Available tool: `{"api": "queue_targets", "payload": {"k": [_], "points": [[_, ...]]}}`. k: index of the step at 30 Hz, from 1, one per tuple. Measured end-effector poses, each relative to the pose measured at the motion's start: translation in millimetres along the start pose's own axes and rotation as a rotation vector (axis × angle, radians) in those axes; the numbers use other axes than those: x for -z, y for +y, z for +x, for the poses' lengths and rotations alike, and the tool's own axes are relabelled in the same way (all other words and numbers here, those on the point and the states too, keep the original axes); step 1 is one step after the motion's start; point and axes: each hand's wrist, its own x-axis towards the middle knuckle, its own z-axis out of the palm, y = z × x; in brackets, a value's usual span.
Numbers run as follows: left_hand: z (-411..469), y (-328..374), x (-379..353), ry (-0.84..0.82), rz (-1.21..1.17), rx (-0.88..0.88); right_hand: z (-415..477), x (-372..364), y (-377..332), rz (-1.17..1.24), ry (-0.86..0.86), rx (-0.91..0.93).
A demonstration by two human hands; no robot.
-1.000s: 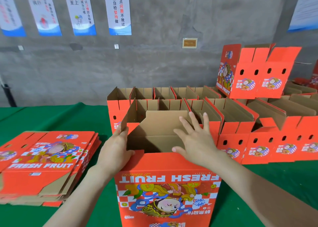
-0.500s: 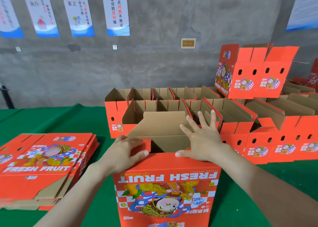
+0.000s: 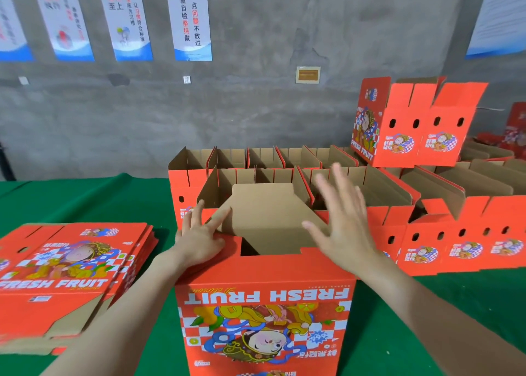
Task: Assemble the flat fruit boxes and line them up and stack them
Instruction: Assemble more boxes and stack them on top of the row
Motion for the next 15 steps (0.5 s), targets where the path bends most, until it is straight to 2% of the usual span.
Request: {"api": "queue_targets", "payload": {"k": [1, 2, 4, 5, 7, 9, 15], "points": [[1, -3, 0, -0.059, -0.099, -0.015, -1, 2, 8, 0.164, 0.054, -0.116], [1, -4, 1, -0.103, -0.177, -0.036, -3, 5, 16, 0.309, 0.024, -0.254], [1, -7, 1, -0.132, -0.229, -0.054, -10, 6, 31, 0.519, -0.216, -0.482], [1, -8, 2, -0.134, -0.238, -0.05, -15, 5, 35, 0.602, -0.353, -0.535], [2, -8, 4, -0.146, -0.286, -0.024, -25, 1, 36, 0.68, -0.572, -0.497], [3, -8, 6, -0.155, -0.336, 0.004, -33, -2, 30, 0.661, -0.68, -0.401], [0, -7, 3, -0.087, -0.397, -0.058, -32, 6, 15, 0.557, -0.64, -0.398]]}}
